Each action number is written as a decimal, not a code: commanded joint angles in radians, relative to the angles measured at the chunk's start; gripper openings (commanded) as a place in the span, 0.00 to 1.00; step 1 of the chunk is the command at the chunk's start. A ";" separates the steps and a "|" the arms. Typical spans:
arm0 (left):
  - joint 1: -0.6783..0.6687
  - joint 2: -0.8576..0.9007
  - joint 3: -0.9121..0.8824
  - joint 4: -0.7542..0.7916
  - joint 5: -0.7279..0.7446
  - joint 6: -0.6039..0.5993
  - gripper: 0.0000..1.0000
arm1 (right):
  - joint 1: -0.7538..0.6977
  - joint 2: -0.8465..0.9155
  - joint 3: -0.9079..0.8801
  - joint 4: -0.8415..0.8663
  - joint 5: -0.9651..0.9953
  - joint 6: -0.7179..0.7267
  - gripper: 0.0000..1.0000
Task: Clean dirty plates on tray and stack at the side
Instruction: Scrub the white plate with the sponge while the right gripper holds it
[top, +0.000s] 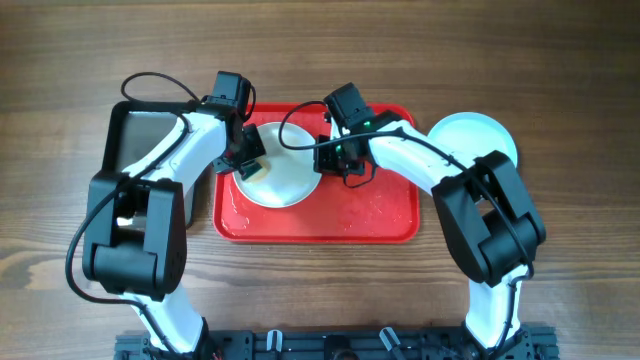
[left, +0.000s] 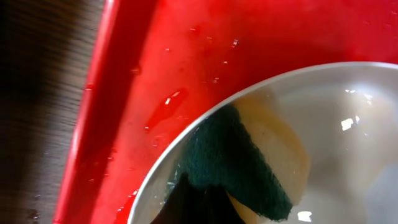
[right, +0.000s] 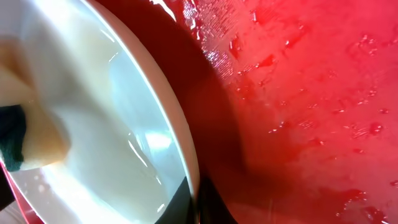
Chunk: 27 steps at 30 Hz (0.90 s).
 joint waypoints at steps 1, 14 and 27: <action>0.017 0.055 -0.040 -0.006 0.038 0.114 0.04 | -0.010 0.027 0.000 -0.017 0.018 -0.004 0.04; -0.090 0.059 -0.043 0.168 0.497 0.220 0.04 | -0.010 0.027 0.000 -0.020 0.018 -0.006 0.04; -0.064 0.060 -0.043 0.149 -0.375 0.010 0.04 | -0.010 0.027 0.000 -0.020 0.018 -0.007 0.04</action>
